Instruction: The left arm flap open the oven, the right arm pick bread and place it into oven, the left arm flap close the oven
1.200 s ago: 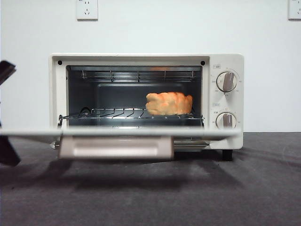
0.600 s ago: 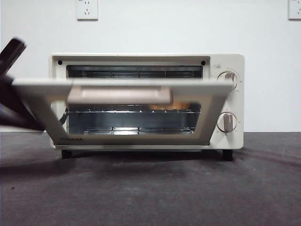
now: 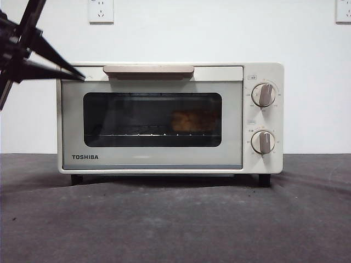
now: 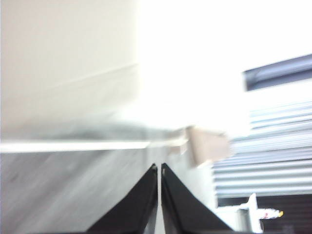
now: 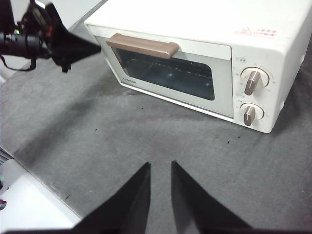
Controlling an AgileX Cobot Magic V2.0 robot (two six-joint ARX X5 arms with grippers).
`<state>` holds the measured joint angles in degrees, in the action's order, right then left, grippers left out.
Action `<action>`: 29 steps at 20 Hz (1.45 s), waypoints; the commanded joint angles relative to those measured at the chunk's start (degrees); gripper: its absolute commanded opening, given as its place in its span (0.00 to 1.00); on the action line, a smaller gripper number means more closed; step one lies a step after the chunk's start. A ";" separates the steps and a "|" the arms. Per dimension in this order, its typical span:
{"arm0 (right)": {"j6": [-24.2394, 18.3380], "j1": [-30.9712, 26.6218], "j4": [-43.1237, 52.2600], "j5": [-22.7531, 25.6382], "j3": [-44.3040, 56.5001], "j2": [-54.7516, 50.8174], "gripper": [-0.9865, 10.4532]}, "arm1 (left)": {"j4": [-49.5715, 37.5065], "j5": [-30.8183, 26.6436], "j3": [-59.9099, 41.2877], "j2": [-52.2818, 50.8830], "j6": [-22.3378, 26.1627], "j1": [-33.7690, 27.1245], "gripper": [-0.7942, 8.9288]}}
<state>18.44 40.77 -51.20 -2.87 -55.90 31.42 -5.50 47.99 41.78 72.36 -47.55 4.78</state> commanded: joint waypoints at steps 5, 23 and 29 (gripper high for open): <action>0.59 0.35 0.39 0.07 -1.07 0.22 0.14 | -2.32 4.00 1.90 -0.79 -3.98 0.13 0.10; -2.89 0.35 0.57 1.88 -1.07 0.24 0.10 | 2.47 8.22 1.90 -24.63 8.74 0.13 0.10; -3.98 0.35 0.57 2.45 -1.07 0.28 0.10 | 10.84 2.51 1.90 -32.22 15.08 0.13 0.10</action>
<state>15.33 40.77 -51.18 -0.78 -55.90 31.42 4.75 50.89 42.59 40.05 -36.42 4.80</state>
